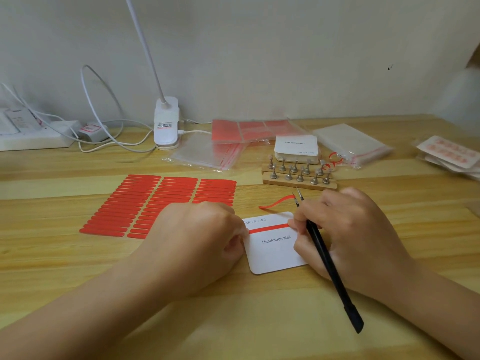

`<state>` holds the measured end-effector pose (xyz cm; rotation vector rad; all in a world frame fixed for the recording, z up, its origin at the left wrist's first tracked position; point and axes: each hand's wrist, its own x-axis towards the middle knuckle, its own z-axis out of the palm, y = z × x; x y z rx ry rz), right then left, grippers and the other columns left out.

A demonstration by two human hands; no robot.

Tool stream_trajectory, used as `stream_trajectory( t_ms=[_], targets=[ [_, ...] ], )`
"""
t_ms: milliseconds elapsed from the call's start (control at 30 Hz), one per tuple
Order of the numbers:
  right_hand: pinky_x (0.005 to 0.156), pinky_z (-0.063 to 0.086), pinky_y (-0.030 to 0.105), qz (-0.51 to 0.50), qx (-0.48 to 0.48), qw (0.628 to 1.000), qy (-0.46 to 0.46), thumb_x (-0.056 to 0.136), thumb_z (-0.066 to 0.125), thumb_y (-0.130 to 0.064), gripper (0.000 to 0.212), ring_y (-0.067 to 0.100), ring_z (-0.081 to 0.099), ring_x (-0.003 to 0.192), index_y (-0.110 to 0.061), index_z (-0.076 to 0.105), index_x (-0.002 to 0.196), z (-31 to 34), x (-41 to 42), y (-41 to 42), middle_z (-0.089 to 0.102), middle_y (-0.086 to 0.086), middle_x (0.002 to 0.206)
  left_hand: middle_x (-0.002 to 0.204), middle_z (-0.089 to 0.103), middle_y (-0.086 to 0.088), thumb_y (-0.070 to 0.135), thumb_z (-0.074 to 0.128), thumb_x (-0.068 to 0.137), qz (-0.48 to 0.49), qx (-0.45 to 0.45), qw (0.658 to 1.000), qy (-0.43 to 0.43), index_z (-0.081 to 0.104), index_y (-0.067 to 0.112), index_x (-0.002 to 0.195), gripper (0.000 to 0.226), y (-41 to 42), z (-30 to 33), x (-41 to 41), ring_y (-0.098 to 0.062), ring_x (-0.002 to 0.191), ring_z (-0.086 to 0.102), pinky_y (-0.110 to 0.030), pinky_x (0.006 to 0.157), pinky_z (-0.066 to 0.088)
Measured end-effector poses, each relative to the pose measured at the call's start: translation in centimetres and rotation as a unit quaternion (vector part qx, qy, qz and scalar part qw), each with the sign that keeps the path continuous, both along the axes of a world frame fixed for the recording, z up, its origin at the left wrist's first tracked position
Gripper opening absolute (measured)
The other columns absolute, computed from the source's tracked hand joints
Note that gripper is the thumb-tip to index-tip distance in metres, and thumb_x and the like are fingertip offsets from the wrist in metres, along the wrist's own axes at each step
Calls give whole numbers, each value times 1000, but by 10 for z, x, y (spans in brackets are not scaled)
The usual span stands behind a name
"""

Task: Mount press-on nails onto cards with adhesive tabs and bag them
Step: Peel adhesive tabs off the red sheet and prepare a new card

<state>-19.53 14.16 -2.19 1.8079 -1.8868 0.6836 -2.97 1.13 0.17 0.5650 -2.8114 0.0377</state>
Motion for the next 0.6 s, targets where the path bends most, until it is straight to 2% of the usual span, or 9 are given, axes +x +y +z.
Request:
stream_trajectory(
  t_ms=[67, 133, 200, 267, 333, 467, 600],
  targets=[
    [56, 36, 34, 4, 1, 1000, -2, 64, 66, -13, 7, 20, 44, 48, -14, 60, 66, -1, 0, -1, 47, -1, 52, 68, 46, 14, 37, 43, 84, 6, -14, 1000, 7, 64, 39, 102, 28, -5, 0, 1, -10, 68, 44, -15, 46, 25],
    [58, 34, 33, 8, 2, 1000, -5, 64, 65, -12, 6, 20, 45, 48, -14, 60, 66, -1, 0, -1, 47, -1, 52, 60, 40, 18, 36, 47, 80, 5, 12, 1000, 28, 67, 37, 95, 24, -4, 5, 1, -8, 64, 43, -13, 45, 20],
    [58, 33, 32, 9, 4, 1000, -5, 63, 65, -11, 7, 20, 44, 48, -14, 59, 66, -1, 0, -2, 46, 0, 53, 58, 46, 18, 32, 56, 76, -13, 48, 998, 44, 70, 35, 87, 19, 2, 6, -1, -10, 55, 52, -11, 43, 19],
    [58, 33, 31, 9, 5, 1000, -7, 63, 65, -11, 7, 20, 44, 49, -13, 59, 66, -1, 1, -2, 47, 0, 53, 59, 55, 14, 36, 52, 72, -44, 56, 997, 29, 71, 36, 88, 25, 8, 3, -4, -12, 51, 55, -12, 41, 17],
    [59, 33, 31, 9, 7, 1000, -8, 63, 65, -11, 7, 20, 44, 49, -13, 59, 67, -1, 1, -2, 47, 0, 53, 62, 55, 9, 42, 44, 77, -58, 36, 998, 5, 69, 39, 95, 31, 12, -4, -8, -14, 52, 54, -16, 39, 16],
    [59, 35, 33, 6, -1, 1000, -8, 63, 64, -11, 7, 20, 45, 49, -14, 60, 67, -3, 1, -2, 48, 0, 53, 57, 52, 9, 42, 49, 76, -73, 31, 997, 21, 69, 39, 96, 28, 10, -10, -9, -13, 45, 48, -15, 39, 13],
    [58, 37, 35, -14, -19, 1000, -9, 65, 63, -14, 3, 19, 44, 49, -14, 60, 66, -3, 0, -3, 48, -1, 53, 64, 41, 12, 53, 36, 84, -49, 47, 996, 63, 52, 50, 120, 39, 9, -17, -8, -9, 61, 36, -16, 44, 16]
  ],
)
